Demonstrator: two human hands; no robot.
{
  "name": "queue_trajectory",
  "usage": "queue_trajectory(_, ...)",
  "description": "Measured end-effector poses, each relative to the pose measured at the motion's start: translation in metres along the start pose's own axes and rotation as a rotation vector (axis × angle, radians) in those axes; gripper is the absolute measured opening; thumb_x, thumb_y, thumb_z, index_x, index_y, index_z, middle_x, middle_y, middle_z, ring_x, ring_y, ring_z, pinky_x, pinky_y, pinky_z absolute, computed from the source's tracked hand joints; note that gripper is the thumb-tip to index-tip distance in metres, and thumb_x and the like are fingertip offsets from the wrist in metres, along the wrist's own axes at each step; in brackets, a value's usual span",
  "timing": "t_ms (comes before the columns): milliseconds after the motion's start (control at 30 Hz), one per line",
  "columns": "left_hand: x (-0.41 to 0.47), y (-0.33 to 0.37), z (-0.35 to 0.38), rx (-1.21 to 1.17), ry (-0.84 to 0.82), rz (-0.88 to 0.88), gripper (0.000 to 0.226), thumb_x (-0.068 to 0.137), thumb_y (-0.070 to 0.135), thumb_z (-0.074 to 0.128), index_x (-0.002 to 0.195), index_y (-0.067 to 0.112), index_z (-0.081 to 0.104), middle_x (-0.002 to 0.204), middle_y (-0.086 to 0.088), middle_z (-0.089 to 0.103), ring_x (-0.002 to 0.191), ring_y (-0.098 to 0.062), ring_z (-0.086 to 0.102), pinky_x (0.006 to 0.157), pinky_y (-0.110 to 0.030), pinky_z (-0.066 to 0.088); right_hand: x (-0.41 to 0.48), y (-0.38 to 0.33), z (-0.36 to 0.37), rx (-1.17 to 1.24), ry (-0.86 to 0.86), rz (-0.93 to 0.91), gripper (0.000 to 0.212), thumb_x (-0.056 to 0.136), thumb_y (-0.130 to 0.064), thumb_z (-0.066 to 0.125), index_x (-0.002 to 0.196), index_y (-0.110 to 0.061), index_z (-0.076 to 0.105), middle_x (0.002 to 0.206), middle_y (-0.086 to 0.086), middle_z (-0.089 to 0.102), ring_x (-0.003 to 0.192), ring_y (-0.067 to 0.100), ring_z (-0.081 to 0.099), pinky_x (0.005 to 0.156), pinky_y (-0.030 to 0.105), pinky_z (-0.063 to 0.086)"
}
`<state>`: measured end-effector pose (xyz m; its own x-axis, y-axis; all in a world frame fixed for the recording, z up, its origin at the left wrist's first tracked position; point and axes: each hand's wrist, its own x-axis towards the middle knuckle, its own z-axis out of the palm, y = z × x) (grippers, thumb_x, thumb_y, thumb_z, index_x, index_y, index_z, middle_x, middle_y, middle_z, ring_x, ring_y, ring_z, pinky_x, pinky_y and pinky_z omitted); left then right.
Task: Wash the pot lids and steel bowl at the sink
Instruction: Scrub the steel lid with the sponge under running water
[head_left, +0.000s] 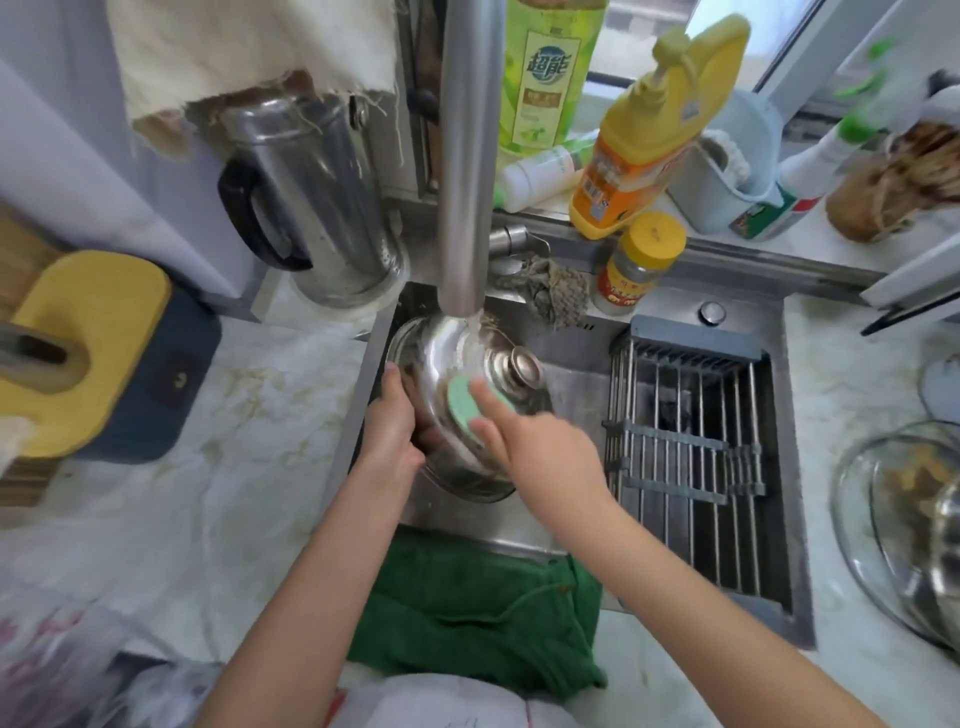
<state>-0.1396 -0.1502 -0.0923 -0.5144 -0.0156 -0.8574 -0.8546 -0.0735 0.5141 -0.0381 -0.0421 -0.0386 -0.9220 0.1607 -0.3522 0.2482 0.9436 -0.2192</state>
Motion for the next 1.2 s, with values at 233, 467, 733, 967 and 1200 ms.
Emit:
queue_trajectory(233, -0.005, 0.006, 0.006, 0.001, 0.015, 0.148, 0.046, 0.098, 0.052, 0.042, 0.099, 0.012, 0.064, 0.093, -0.008, 0.070, 0.085, -0.024, 0.069, 0.078, -0.039, 0.058, 0.031, 0.006, -0.018, -0.047, 0.111, 0.058, 0.051, 0.102, -0.049, 0.021, 0.152, -0.036, 0.017, 0.092, 0.011, 0.064, 0.084, 0.031, 0.063, 0.058, 0.032, 0.032)
queue_trajectory(467, -0.012, 0.007, 0.004, -0.006, 0.021, 0.174, 0.038, 0.100, 0.047, 0.040, 0.080, 0.018, 0.055, 0.056, 0.001, 0.066, 0.049, -0.014, 0.065, 0.051, -0.028, 0.055, 0.013, -0.003, -0.011, -0.120, 0.093, -0.004, 0.052, 0.102, -0.049, 0.019, 0.152, -0.036, 0.012, 0.071, 0.003, 0.044, 0.066, 0.027, 0.055, 0.051, 0.031, 0.031)
queue_trajectory(733, -0.018, 0.014, 0.001, 0.027, 0.020, 0.216, 0.040, 0.101, 0.048, 0.038, 0.086, 0.016, 0.058, 0.075, -0.003, 0.066, 0.056, -0.011, 0.064, 0.045, -0.023, 0.054, -0.004, 0.000, -0.015, -0.176, 0.010, -0.038, 0.052, 0.102, -0.048, 0.018, 0.152, -0.034, 0.012, 0.074, 0.004, 0.047, 0.062, 0.024, 0.046, 0.051, 0.030, 0.034)
queue_trajectory(967, -0.025, 0.011, 0.001, 0.021, -0.006, 0.201, 0.038, 0.100, 0.048, 0.041, 0.091, 0.016, 0.059, 0.077, -0.005, 0.067, 0.054, -0.013, 0.066, 0.041, -0.024, 0.052, -0.011, -0.005, -0.016, -0.159, 0.022, -0.035, 0.052, 0.103, -0.047, 0.018, 0.152, -0.033, 0.009, 0.066, 0.001, 0.041, 0.059, 0.023, 0.044, 0.047, 0.030, 0.030)
queue_trajectory(1200, -0.028, 0.012, 0.001, 0.045, -0.005, 0.170, 0.041, 0.100, 0.050, 0.040, 0.087, 0.016, 0.059, 0.078, -0.005, 0.067, 0.065, -0.017, 0.066, 0.055, -0.028, 0.056, 0.002, -0.002, -0.020, -0.180, 0.072, -0.008, 0.050, 0.103, -0.046, 0.020, 0.151, -0.031, 0.015, 0.063, -0.001, 0.041, 0.054, 0.023, 0.043, 0.044, 0.029, 0.026)
